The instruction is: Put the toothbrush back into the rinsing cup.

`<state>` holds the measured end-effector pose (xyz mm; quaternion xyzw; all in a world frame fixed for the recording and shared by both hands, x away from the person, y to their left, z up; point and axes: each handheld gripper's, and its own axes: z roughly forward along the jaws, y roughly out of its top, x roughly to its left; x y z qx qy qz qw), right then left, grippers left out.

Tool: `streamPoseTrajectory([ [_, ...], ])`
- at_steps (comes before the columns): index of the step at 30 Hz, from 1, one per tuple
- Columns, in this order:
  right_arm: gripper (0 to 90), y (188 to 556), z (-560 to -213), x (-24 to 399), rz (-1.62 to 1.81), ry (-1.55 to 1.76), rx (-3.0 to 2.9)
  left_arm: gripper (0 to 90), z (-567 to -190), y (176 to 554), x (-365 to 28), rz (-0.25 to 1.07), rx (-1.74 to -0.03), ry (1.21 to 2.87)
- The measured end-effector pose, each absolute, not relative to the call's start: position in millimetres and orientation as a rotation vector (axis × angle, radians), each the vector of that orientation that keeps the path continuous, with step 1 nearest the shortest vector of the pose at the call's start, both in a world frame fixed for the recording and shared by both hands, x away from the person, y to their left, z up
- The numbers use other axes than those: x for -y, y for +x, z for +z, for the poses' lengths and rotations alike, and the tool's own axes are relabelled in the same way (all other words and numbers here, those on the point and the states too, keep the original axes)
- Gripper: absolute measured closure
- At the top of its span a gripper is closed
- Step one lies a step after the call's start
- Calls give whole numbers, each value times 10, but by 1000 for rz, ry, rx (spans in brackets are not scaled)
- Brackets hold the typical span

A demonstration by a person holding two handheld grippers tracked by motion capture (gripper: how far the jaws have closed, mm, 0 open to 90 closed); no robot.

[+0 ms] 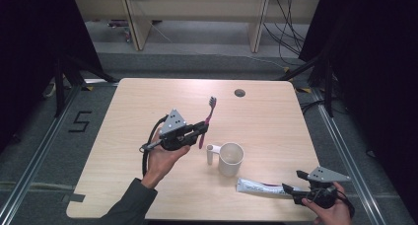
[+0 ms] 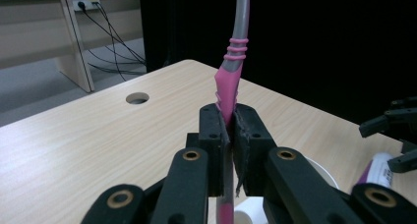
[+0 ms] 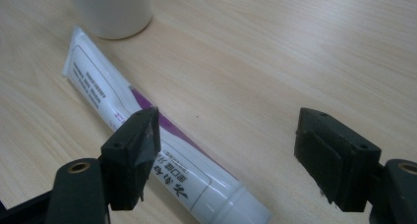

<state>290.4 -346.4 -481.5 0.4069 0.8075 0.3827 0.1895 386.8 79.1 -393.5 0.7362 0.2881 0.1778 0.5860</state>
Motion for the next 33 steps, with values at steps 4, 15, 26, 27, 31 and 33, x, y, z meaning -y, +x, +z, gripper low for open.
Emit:
streamPoseTrajectory([
  [4, 263, 2905, -4814, 3465, 1078, 1148, -2278, 828, -3927, 3891, -730, 406, -661, 1705],
  [15, 263, 2900, -4810, 3470, 1080, 1143, -2266, 827, -3958, 3937, -604, 393, -652, 1710],
  [26, 263, 2898, -4810, 3469, 1080, 1143, -2271, 827, -4051, 3968, -547, 375, -652, 1722],
  [27, 263, 2898, -4810, 3470, 1080, 1142, -2271, 827, -4063, 3965, -541, 373, -652, 1726],
  [31, 263, 2886, -4812, 3458, 1091, 1174, -2269, 827, -4113, 3964, -528, 368, -650, 1744],
  [33, 263, 2885, -4812, 3458, 1091, 1173, -2270, 827, -4139, 3962, -525, 367, -651, 1750],
])
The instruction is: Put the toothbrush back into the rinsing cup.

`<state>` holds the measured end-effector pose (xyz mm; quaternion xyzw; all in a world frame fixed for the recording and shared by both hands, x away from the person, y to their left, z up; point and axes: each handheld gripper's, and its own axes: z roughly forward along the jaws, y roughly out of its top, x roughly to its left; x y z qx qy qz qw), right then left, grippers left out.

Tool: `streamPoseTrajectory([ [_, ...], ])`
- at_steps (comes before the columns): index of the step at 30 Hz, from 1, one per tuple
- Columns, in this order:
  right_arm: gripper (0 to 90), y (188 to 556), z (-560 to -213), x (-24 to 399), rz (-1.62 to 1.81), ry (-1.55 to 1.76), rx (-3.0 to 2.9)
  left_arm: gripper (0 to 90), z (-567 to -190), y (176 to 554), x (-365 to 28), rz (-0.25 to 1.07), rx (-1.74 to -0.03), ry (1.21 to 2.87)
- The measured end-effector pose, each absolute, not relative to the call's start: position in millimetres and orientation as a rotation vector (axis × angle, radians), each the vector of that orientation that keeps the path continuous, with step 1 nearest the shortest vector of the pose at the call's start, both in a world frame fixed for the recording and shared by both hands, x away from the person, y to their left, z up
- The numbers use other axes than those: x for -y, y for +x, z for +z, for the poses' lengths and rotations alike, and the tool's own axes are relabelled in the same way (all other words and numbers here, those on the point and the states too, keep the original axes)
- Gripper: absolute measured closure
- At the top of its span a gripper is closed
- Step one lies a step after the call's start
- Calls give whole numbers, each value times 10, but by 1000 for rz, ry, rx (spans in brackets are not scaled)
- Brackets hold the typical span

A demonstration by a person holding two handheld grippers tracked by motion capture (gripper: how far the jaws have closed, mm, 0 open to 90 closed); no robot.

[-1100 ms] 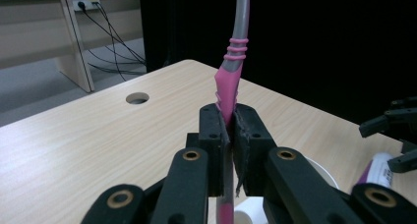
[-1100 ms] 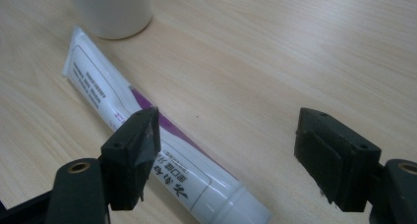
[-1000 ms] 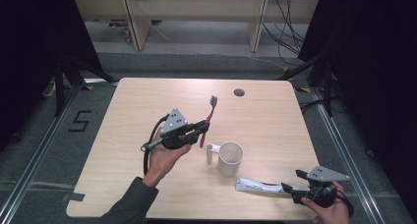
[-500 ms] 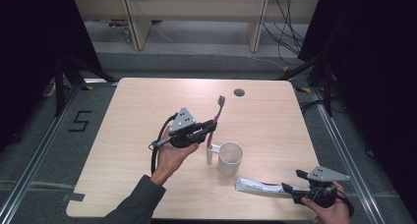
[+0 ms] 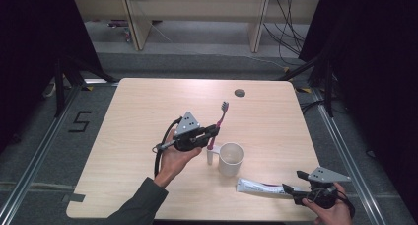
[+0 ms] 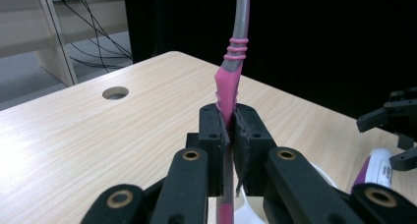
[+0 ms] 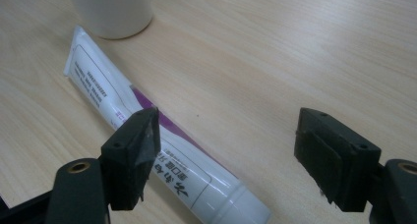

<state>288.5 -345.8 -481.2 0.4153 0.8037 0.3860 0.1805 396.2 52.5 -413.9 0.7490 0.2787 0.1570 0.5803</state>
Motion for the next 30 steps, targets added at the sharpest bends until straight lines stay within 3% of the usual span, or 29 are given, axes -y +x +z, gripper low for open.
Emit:
streamPoseTrajectory([
  [30, 263, 2896, -4817, 3462, 1079, 1142, -2282, 819, -4417, 3862, -667, 316, -667, 1840],
])
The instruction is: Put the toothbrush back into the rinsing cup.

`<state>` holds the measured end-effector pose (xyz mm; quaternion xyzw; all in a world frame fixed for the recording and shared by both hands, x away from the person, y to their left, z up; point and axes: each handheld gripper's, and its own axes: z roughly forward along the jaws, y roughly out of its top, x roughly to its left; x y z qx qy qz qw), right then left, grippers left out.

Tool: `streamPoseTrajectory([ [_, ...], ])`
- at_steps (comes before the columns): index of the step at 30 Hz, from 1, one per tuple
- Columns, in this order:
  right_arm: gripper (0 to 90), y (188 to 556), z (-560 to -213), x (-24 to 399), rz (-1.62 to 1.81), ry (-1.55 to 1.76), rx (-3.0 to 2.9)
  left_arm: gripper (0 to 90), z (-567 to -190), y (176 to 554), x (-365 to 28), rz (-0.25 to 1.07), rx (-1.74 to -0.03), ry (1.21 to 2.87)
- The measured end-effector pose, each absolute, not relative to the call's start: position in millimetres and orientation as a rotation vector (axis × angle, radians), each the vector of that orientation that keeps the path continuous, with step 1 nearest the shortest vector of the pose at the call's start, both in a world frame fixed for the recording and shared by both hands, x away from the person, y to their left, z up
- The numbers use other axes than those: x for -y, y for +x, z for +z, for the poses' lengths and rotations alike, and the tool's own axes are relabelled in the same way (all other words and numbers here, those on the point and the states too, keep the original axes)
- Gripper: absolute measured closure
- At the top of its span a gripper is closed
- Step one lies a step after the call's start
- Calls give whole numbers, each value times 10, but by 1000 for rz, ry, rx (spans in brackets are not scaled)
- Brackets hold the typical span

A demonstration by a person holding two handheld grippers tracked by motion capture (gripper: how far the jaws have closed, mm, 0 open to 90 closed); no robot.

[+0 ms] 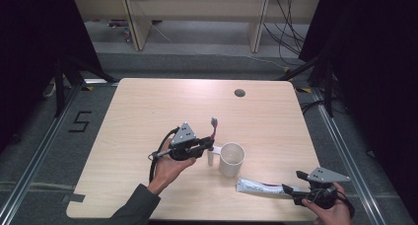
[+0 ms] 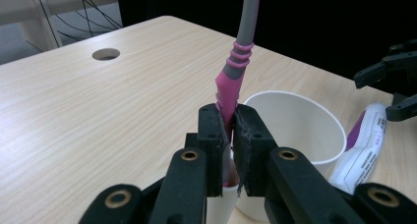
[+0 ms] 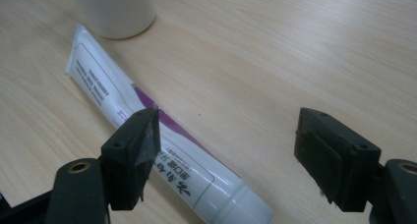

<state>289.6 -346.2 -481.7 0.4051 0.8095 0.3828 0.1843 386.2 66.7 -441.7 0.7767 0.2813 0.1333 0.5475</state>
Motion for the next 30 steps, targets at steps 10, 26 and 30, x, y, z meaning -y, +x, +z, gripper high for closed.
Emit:
streamPoseTrajectory([
  [10, 264, 2882, -4819, 3446, 1091, 1173, -2285, 806, -4481, 3870, -677, 297, -668, 1864],
  [26, 264, 2893, -4817, 3461, 1078, 1146, -2286, 550, -4467, 3827, -686, 315, -692, 1865],
  [30, 264, 2897, -4819, 3464, 1074, 1136, -2285, 452, -4414, 3811, -707, 310, -707, 1864],
])
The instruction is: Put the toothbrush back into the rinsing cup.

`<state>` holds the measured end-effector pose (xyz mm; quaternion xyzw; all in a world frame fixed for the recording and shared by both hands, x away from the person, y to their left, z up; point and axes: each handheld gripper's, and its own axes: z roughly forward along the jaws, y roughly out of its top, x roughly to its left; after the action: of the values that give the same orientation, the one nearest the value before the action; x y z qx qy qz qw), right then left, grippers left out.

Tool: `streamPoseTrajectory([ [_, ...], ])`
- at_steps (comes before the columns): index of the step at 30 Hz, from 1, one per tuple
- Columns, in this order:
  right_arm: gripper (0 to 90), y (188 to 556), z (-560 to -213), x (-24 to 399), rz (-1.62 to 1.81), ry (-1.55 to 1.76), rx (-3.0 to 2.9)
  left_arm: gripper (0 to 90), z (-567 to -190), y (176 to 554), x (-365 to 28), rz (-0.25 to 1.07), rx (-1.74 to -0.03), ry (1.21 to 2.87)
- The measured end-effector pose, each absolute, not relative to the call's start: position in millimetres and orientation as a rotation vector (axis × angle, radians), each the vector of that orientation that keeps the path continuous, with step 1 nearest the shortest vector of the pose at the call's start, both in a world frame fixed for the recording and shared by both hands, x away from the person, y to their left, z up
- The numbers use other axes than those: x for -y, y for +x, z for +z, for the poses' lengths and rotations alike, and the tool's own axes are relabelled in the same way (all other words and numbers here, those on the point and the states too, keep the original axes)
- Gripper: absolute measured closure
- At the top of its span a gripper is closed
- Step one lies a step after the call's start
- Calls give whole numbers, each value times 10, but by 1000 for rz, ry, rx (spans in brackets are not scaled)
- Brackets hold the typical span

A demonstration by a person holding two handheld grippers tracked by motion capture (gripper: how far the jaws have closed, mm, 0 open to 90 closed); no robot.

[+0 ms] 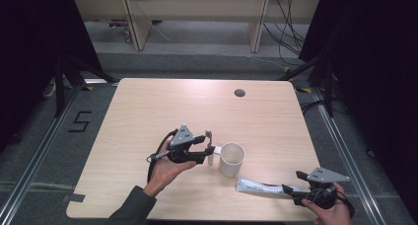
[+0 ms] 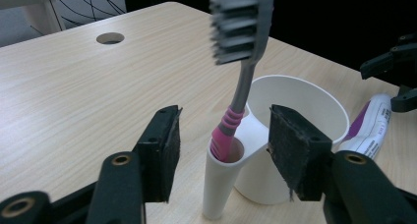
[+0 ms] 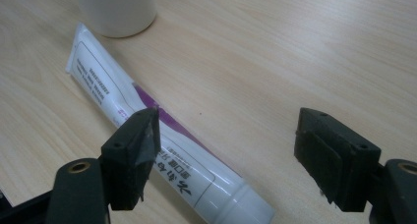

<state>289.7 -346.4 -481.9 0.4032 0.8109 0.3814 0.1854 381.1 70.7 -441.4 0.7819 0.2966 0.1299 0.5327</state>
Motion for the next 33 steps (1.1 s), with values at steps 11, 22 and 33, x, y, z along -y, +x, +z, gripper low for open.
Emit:
streamPoseTrajectory([
  [11, 264, 2875, -4819, 3435, 1100, 1198, -2294, 362, -4287, 3710, -845, 330, -717, 1879],
  [22, 264, 2881, -4815, 3445, 1085, 1175, -2289, 330, -4355, 3614, -949, 311, -728, 1914],
  [33, 264, 2883, -4821, 3450, 1109, 1192, -2279, 283, -4480, 3506, -1084, 321, -755, 1961],
])
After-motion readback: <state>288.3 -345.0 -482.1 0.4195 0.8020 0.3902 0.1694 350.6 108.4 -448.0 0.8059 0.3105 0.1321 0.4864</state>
